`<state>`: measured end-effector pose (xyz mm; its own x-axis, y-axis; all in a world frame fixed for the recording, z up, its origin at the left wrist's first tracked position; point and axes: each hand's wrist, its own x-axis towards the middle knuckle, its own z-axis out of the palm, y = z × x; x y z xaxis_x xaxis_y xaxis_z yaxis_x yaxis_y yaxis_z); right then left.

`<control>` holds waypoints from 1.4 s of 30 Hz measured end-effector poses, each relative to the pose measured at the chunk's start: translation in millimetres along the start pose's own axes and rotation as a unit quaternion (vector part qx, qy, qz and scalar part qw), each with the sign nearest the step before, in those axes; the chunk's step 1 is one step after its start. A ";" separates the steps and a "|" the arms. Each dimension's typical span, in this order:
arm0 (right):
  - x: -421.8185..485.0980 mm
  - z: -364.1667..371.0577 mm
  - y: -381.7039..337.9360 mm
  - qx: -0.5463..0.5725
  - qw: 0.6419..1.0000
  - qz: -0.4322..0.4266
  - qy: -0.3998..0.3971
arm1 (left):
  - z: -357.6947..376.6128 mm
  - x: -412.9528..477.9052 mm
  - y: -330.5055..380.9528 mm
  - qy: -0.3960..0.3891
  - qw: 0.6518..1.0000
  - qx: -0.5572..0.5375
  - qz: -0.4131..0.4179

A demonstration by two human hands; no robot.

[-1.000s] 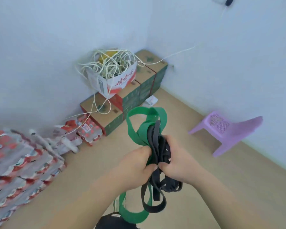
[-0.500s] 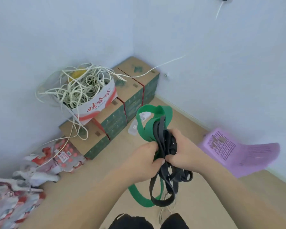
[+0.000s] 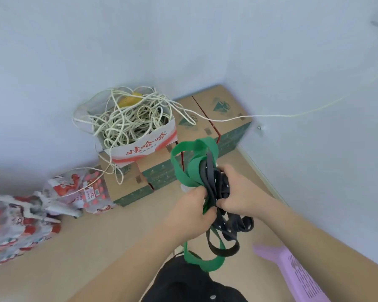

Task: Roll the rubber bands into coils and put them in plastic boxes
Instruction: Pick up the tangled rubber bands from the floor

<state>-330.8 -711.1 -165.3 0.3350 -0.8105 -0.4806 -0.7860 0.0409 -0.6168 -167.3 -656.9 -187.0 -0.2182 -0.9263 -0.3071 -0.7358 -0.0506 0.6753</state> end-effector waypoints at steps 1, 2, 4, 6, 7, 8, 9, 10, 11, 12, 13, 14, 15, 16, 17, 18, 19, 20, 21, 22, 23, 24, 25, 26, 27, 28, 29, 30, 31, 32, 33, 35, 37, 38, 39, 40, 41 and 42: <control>13.0 -6.2 2.1 -0.007 1.000 -0.004 -0.009 | -0.6 12.0 0.2 -0.006 1.000 0.004 -0.010; 24.3 -11.8 4.4 -0.010 1.000 -0.005 -0.019 | -2.1 23.5 0.5 -0.009 1.000 0.008 -0.017; 46.9 -24.1 10.3 -0.006 0.999 -0.005 -0.037 | -8.7 44.8 4.3 -0.002 0.999 0.031 -0.017; 69.6 -37.5 15.9 0.005 0.998 -0.012 -0.058 | -15.6 61.1 10.8 0.007 0.999 0.042 -0.024; 81.0 -43.1 19.0 0.009 0.998 -0.019 -0.066 | -16.4 70.4 11.9 0.010 0.999 0.039 -0.036; 92.8 -48.5 21.5 0.010 0.997 -0.026 -0.074 | -15.4 82.0 11.3 0.012 0.998 0.037 -0.049; 105.5 -53.9 24.1 0.010 0.996 -0.032 -0.087 | -12.9 94.1 10.1 0.019 0.997 0.030 -0.064; 119.8 -59.2 27.9 0.010 0.995 -0.033 -0.099 | -9.7 106.9 9.6 0.022 0.996 0.009 -0.088; 135.1 -63.9 33.1 0.011 0.994 -0.031 -0.107 | -4.6 121.4 7.9 0.023 0.993 -0.016 -0.114; 150.2 -67.2 38.9 0.017 0.993 -0.032 -0.110 | 1.2 136.7 5.8 0.029 0.990 -0.036 -0.135; 164.5 -69.4 45.7 0.027 0.993 -0.034 -0.109 | 6.7 151.4 4.4 0.037 0.987 -0.048 -0.151; 177.6 -71.1 52.8 0.037 0.992 -0.038 -0.111 | 12.9 165.1 3.4 0.048 0.984 -0.052 -0.166; 190.5 -71.9 60.7 0.045 0.991 -0.042 -0.117 | 18.6 177.3 3.6 0.061 0.981 -0.051 -0.179; 202.1 -72.5 69.0 0.051 0.989 -0.045 -0.128 | 24.9 188.2 3.4 0.077 0.977 -0.053 -0.193; 214.2 -72.6 78.7 0.053 0.987 -0.051 -0.145 | 32.1 198.0 2.2 0.092 0.972 -0.058 -0.207; 224.3 -73.5 87.9 0.051 0.984 -0.058 -0.162 | 40.6 207.2 -0.1 0.102 0.969 -0.063 -0.217; 232.5 -74.9 96.6 0.049 0.981 -0.063 -0.176 | 49.8 214.9 -2.4 0.102 0.967 -0.069 -0.223; 241.1 -74.8 105.9 0.046 0.978 -0.065 -0.192 | 58.7 221.2 -5.1 0.101 0.966 -0.073 -0.225; 248.4 -72.7 115.8 0.043 0.975 -0.064 -0.210 | 68.4 225.7 -7.6 0.098 0.965 -0.075 -0.233; 252.7 -70.5 125.1 0.040 0.972 -0.061 -0.224 | 77.4 228.9 -10.2 0.092 0.963 -0.076 -0.243; 256.4 -67.5 135.0 0.036 0.970 -0.058 -0.232 | 86.2 232.1 -12.5 0.089 0.961 -0.075 -0.251; 259.5 -64.0 143.3 0.033 0.969 -0.060 -0.236 | 97.2 235.4 -17.2 0.088 0.960 -0.075 -0.255; 263.6 -58.5 152.0 0.027 0.968 -0.060 -0.242 | 108.9 237.9 -22.7 0.088 0.959 -0.078 -0.258; 267.1 -51.1 161.3 0.024 0.967 -0.053 -0.249 | 121.5 239.6 -28.8 0.089 0.957 -0.082 -0.262; 270.1 -41.9 172.3 0.021 0.965 -0.043 -0.256 | 135.4 240.6 -35.1 0.087 0.957 -0.082 -0.265; 271.9 -30.5 184.4 0.017 0.964 -0.033 -0.262 | 152.1 241.5 -43.5 0.084 0.956 -0.082 -0.267; 274.6 -16.6 197.5 0.009 0.965 -0.027 -0.262 | 169.2 240.9 -54.0 0.081 0.956 -0.083 -0.270; 277.8 -1.0 209.8 0.002 0.965 -0.023 -0.261 | 186.3 240.0 -67.8 0.076 0.955 -0.083 -0.273; 280.4 16.2 221.9 -0.003 0.965 -0.019 -0.262 | 203.1 238.2 -81.9 0.069 0.955 -0.081 -0.276; 282.2 34.3 232.4 -0.008 0.964 -0.019 -0.266 | 219.6 235.6 -96.3 0.067 0.955 -0.077 -0.280; 285.1 53.4 243.5 -0.015 0.962 -0.023 -0.273 | 236.4 232.6 -110.3 0.069 0.953 -0.076 -0.284; 293.4 83.3 261.9 -0.023 0.957 -0.022 -0.287 | 263.7 229.0 -134.0 0.070 0.951 -0.071 -0.292; 304.3 122.9 291.9 -0.039 0.953 -0.023 -0.301 | 303.6 227.1 -162.3 0.073 0.946 -0.079 -0.304; 312.6 143.6 308.1 -0.046 0.951 -0.026 -0.304 | 324.9 228.9 -178.9 0.076 0.942 -0.084 -0.315; 322.4 163.9 325.6 -0.054 0.950 -0.028 -0.305 | 345.4 232.6 -195.3 0.081 0.939 -0.086 -0.323; 332.3 184.1 344.4 -0.059 0.949 -0.030 -0.307 | 366.4 238.0 -211.4 0.085 0.936 -0.091 -0.329; 342.3 204.6 364.0 -0.063 0.948 -0.030 -0.310 | 386.6 243.9 -227.3 0.087 0.934 -0.096 -0.334; 352.5 224.3 383.7 -0.063 0.948 -0.030 -0.311 | 406.2 251.0 -244.2 0.084 0.931 -0.104 -0.339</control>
<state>-397.8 -850.0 -711.2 0.5919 -0.3061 -0.7456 -0.7984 -0.0958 -0.5945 -302.8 -725.4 -701.4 0.3673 -0.6995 -0.6130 -0.5237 -0.7002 0.4853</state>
